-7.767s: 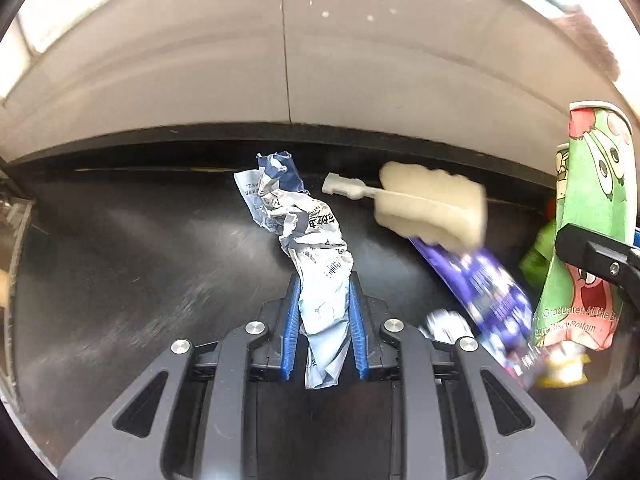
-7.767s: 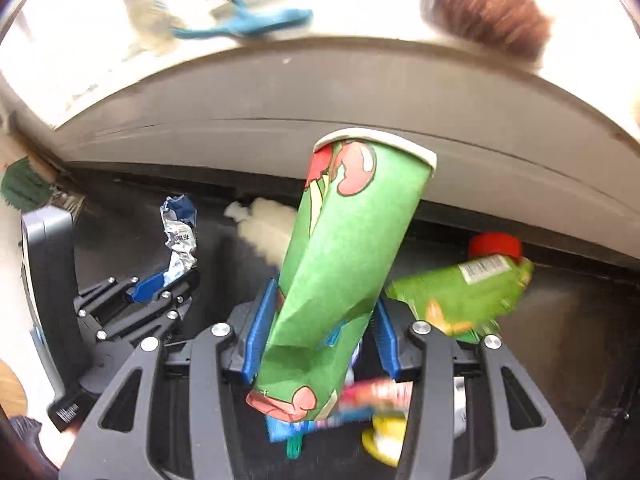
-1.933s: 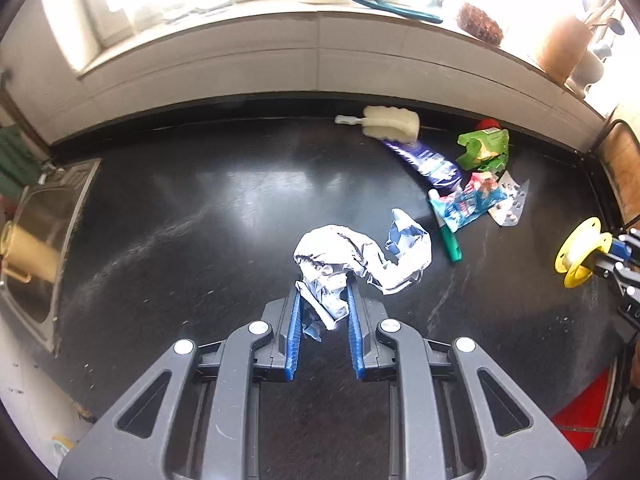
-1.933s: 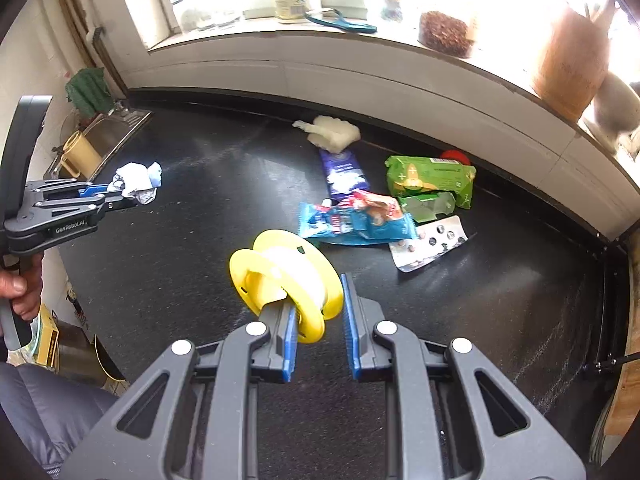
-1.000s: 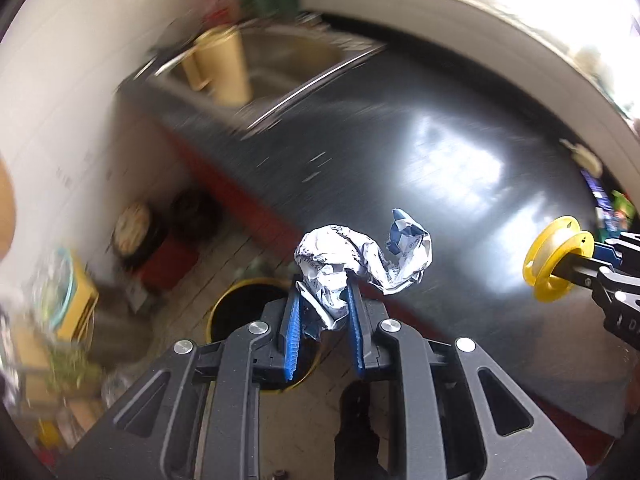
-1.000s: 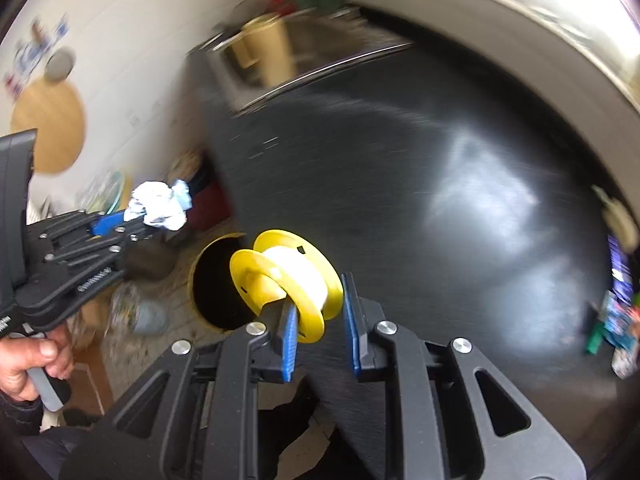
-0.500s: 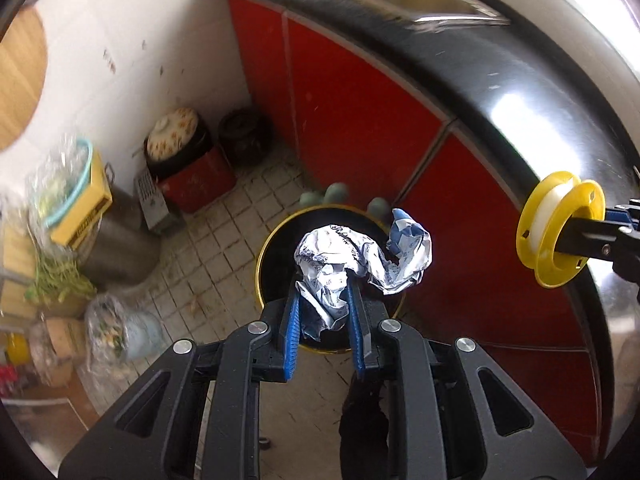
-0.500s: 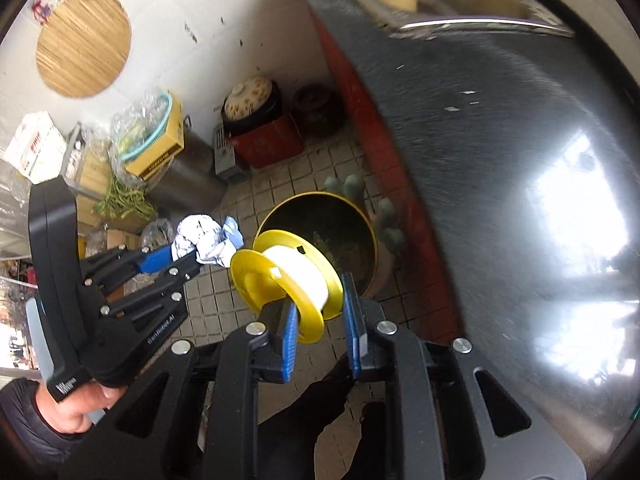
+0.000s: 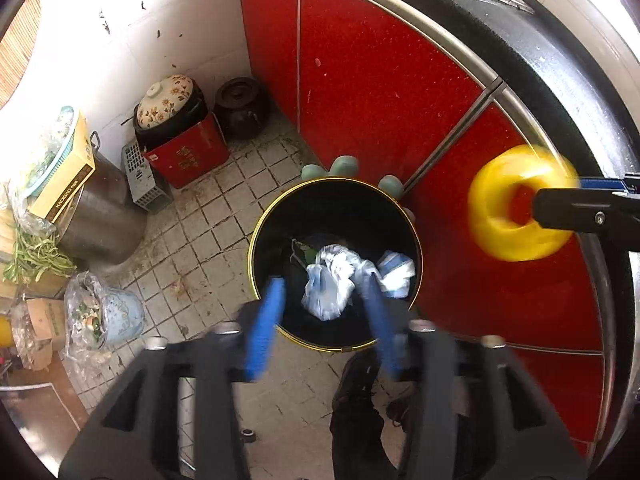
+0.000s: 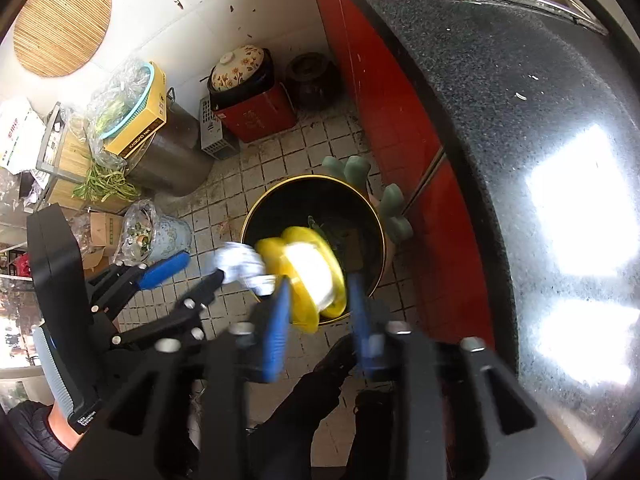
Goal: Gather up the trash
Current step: 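Carry both items over the black bin and open both tools to drop them, then swing both tools back over the counter toward the remaining trash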
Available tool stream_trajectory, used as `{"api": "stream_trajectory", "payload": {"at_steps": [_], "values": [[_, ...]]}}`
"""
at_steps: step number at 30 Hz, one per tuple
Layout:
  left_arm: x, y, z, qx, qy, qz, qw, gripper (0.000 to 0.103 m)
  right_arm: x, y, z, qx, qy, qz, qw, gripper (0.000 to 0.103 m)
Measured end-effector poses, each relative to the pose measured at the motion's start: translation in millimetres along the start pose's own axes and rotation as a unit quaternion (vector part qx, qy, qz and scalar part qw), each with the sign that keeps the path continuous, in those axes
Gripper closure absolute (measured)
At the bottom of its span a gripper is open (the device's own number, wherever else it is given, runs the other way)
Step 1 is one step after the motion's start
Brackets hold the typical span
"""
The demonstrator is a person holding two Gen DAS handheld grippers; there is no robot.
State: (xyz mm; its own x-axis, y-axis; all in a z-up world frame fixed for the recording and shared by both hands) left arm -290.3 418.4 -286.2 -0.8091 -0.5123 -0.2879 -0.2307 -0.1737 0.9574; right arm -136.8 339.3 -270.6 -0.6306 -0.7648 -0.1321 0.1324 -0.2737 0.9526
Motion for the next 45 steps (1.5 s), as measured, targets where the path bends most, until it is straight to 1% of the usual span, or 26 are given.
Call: {"api": "stream_trajectory", "payload": {"at_steps": [2,4,5,6,7,9,10,11,14,16,19,21,23,24,26,29,30,31,32,33,34,35,38,39,42,45], "values": [[0.6,2.2,1.0,-0.005,-0.001,-0.004,1.0000,0.044,0.0,2.9,2.6,0.001,0.006,-0.008,1.000,0.050],[-0.8,4.3,3.3,-0.008,0.000,-0.007,0.9999,0.035,-0.9,7.1,4.3,-0.005,0.010,-0.009,1.000,0.049],[-1.7,7.8,4.4,-0.011,0.002,-0.008,0.9999,0.034,-1.0,10.9,3.9,-0.006,0.011,-0.011,1.000,0.049],[-2.7,11.1,4.3,-0.010,0.002,-0.010,0.9999,0.032,0.1,17.6,2.1,-0.007,0.012,-0.016,1.000,0.046],[-3.9,15.6,3.8,-0.010,0.002,-0.013,0.9999,0.026,1.4,25.3,-1.5,-0.010,0.009,-0.021,1.000,0.043],[-8.5,30.7,-1.1,-0.018,-0.004,-0.024,0.9995,0.015,6.5,45.3,-11.7,-0.018,0.001,-0.037,0.999,0.031],[-11.1,37.5,-4.4,-0.023,-0.009,-0.029,0.9993,0.011,9.8,56.2,-18.3,-0.020,-0.002,-0.045,0.999,0.029],[-15.7,48.0,-11.8,-0.030,-0.020,-0.034,0.9988,0.011,14.2,68.6,-26.6,-0.020,-0.008,-0.054,0.998,0.026],[-28.8,72.6,-35.8,-0.030,-0.048,-0.046,0.9973,0.011,37.1,120.1,-70.4,-0.008,-0.036,-0.103,0.994,0.019],[-42.7,92.1,-63.9,-0.023,-0.077,-0.059,0.9950,0.010,56.3,151.1,-105.4,0.009,-0.063,-0.134,0.989,0.018],[-64.1,118.0,-124.0,0.005,-0.139,-0.083,0.9867,0.010,91.0,199.4,-167.6,0.045,-0.120,-0.181,0.975,0.018],[-76.9,130.7,-172.3,0.034,-0.188,-0.096,0.9769,0.010,119.4,231.3,-212.1,0.070,-0.174,-0.212,0.959,0.018],[-87.3,140.7,-228.3,0.061,-0.246,-0.103,0.9619,0.010,150.3,258.2,-253.7,0.088,-0.228,-0.236,0.940,0.018],[-90.2,144.1,-251.6,0.072,-0.270,-0.106,0.9543,0.010,172.6,273.8,-279.9,0.098,-0.264,-0.249,0.927,0.018],[-93.6,155.0,-310.6,0.096,-0.332,-0.122,0.9304,0.010,205.7,294.1,-317.0,0.107,-0.312,-0.264,0.906,0.018],[-90.3,165.5,-379.9,0.116,-0.402,-0.139,0.8977,0.010,265.4,319.4,-365.6,0.125,-0.380,-0.287,0.870,0.018],[-86.1,169.4,-411.2,0.126,-0.429,-0.144,0.8829,0.010,289.4,327.4,-384.4,0.137,-0.408,-0.292,0.854,0.018],[-81.8,171.5,-431.1,0.133,-0.447,-0.148,0.8722,0.010,303.1,333.2,-398.8,0.141,-0.422,-0.294,0.846,0.018],[-76.5,174.8,-457.7,0.142,-0.472,-0.152,0.8567,0.010,320.2,336.9,-410.2,0.142,-0.439,-0.297,0.836,0.018],[-68.6,178.0,-477.9,0.147,-0.492,-0.156,0.8440,0.010,339.8,340.4,-427.0,0.140,-0.462,-0.300,0.823,0.018],[-61.6,179.9,-493.7,0.149,-0.505,-0.160,0.8347,0.010,348.5,340.8,-435.3,0.140,-0.473,-0.300,0.816,0.018],[-55.7,181.4,-514.0,0.150,-0.526,-0.168,0.8201,0.010,362.5,341.1,-448.8,0.138,-0.491,-0.299,0.807,0.018],[-47.2,178.4,-553.7,0.150,-0.563,-0.175,0.7940,0.010,385.0,335.6,-471.6,0.126,-0.519,-0.296,0.792,0.018],[-48.6,175.4,-566.3,0.150,-0.571,-0.175,0.7881,0.010,385.5,333.2,-475.2,0.124,-0.524,-0.295,0.790,0.018],[-50.4,167.6,-596.7,0.152,-0.585,-0.172,0.7781,0.010,389.9,324.1,-498.3,0.114,-0.534,-0.289,0.787,0.020],[-57.0,148.7,-622.5,0.161,-0.590,-0.160,0.7749,0.010,379.0,311.4,-521.7,0.111,-0.540,-0.278,0.787,0.021]]}}
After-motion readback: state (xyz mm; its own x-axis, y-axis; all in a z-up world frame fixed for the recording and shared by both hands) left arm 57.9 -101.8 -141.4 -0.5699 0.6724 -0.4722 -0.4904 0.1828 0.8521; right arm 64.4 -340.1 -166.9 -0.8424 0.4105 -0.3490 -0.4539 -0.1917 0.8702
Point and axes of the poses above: each gripper's, at about its wrist camera, not at the fingertips, and y roughly against the way its jaws point, z to its left, x to its underside, the point moved 1 cm from there along -y, roughly the way its jaws point, and after that the axes turned 12 degrees about -y, right-handed, at the moved point
